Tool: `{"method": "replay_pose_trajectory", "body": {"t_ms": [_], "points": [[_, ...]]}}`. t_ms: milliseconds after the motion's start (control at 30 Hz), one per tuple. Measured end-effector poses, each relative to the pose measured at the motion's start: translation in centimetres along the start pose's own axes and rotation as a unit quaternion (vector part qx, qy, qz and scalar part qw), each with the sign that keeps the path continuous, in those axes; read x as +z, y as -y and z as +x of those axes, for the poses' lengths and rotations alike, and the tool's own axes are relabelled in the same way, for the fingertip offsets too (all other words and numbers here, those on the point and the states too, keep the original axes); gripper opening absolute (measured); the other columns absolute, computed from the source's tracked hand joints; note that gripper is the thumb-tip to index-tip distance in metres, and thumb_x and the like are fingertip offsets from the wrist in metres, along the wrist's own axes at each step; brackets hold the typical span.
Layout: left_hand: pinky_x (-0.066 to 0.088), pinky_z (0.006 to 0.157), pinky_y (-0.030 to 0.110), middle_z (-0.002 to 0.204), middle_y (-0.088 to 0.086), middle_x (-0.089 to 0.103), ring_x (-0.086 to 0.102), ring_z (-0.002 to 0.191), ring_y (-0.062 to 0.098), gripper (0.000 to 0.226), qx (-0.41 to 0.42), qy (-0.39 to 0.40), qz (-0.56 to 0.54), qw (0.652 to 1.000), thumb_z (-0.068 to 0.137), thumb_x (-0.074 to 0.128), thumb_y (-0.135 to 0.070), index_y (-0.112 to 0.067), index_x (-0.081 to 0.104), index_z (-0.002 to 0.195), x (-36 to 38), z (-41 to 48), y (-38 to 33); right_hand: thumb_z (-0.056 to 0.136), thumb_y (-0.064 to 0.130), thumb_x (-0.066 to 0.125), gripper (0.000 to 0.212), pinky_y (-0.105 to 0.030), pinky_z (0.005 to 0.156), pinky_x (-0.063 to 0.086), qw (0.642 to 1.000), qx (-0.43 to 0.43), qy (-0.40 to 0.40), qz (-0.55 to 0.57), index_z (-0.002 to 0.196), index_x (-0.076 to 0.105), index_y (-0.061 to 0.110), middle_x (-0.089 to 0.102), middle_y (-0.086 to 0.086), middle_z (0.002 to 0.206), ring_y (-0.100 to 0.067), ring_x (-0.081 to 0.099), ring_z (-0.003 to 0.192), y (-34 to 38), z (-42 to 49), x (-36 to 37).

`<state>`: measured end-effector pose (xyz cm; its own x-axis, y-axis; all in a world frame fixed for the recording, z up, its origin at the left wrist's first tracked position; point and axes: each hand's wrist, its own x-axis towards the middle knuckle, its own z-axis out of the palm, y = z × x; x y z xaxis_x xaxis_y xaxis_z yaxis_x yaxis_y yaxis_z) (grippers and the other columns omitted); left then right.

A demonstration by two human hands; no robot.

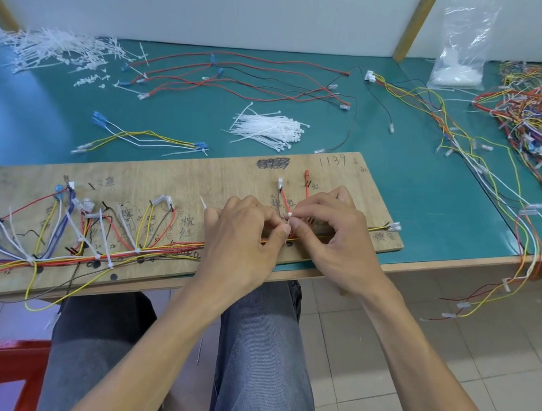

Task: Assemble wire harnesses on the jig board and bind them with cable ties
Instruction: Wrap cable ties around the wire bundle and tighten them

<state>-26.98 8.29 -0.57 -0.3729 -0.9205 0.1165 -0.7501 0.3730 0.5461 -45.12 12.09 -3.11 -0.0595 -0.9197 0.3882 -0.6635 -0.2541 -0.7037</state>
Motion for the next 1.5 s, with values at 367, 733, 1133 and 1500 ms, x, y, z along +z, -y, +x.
{"method": "replay_pose_trajectory", "body": {"t_ms": [367,733,1133,1500], "points": [[0.015,0.079,0.032,0.09,-0.018,0.053,0.043,0.096,0.007,0.018,0.005,-0.012,0.0,1.0,0.1,0.057,-0.051,-0.041,0.068,0.089,0.2,-0.1,0.1,0.095,0.021,0.079,0.005,-0.03,0.082,0.045,1.0,-0.008,-0.009,0.005,0.098,0.082,0.023,0.073,0.016,0.099,-0.02,0.051,0.097,-0.3,0.1,0.0],[0.016,0.08,0.033,0.094,-0.016,0.057,0.047,0.102,0.01,0.019,-0.003,-0.009,-0.004,1.0,0.1,0.059,-0.048,-0.037,0.072,0.09,0.2,0.0,0.0,0.093,0.018,0.081,0.007,-0.032,0.079,0.045,1.0,-0.023,-0.011,-0.007,0.098,0.084,0.022,0.073,0.017,0.099,-0.024,0.051,0.095,-0.6,0.1,0.1],[0.018,0.082,0.034,0.088,-0.017,0.054,0.048,0.104,0.013,0.02,-0.044,0.004,-0.03,0.999,0.101,0.061,-0.045,-0.035,0.072,0.088,-0.3,0.3,-0.2,0.086,0.025,0.087,0.018,-0.027,0.085,0.043,0.998,-0.047,0.017,-0.028,0.102,0.084,0.017,0.073,0.01,0.1,-0.023,0.049,0.098,0.5,-0.3,-0.4],[0.036,0.101,0.047,0.088,-0.017,0.072,0.062,0.099,0.011,0.009,-0.067,0.006,-0.087,0.994,0.095,0.069,-0.048,-0.04,0.073,0.093,-1.5,1.1,-1.2,0.088,0.029,0.086,0.015,-0.024,0.083,0.04,0.998,-0.052,0.007,-0.023,0.103,0.086,0.025,0.074,0.014,0.1,-0.022,0.048,0.097,0.5,-0.3,-0.3]]}}
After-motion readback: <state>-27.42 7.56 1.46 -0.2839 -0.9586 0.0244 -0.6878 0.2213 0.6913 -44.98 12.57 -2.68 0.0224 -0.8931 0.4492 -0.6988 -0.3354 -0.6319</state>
